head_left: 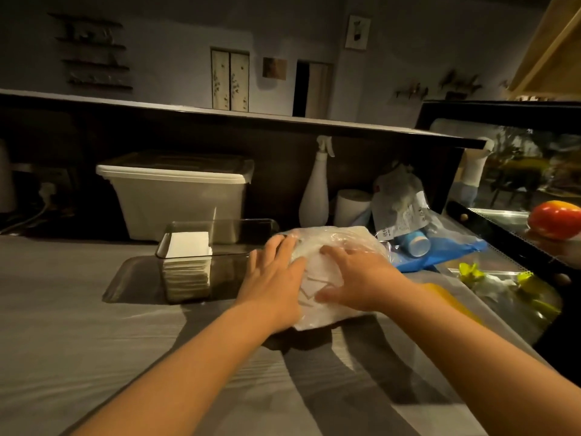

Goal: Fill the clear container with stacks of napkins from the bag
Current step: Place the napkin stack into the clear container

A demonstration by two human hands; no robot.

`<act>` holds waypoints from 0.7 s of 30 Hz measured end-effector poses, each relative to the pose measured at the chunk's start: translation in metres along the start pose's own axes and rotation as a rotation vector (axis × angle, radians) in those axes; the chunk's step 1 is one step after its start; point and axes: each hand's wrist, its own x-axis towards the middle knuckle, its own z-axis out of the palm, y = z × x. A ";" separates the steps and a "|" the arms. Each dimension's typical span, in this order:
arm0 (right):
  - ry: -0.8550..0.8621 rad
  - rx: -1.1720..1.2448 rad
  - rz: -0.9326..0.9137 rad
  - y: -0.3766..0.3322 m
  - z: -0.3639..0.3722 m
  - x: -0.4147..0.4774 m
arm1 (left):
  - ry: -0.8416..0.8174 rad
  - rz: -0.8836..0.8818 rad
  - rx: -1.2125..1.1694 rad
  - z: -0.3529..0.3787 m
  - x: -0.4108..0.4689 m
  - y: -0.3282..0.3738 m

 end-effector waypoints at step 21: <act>0.110 -0.133 -0.202 -0.009 0.012 -0.004 | -0.085 -0.079 0.084 -0.014 -0.022 -0.010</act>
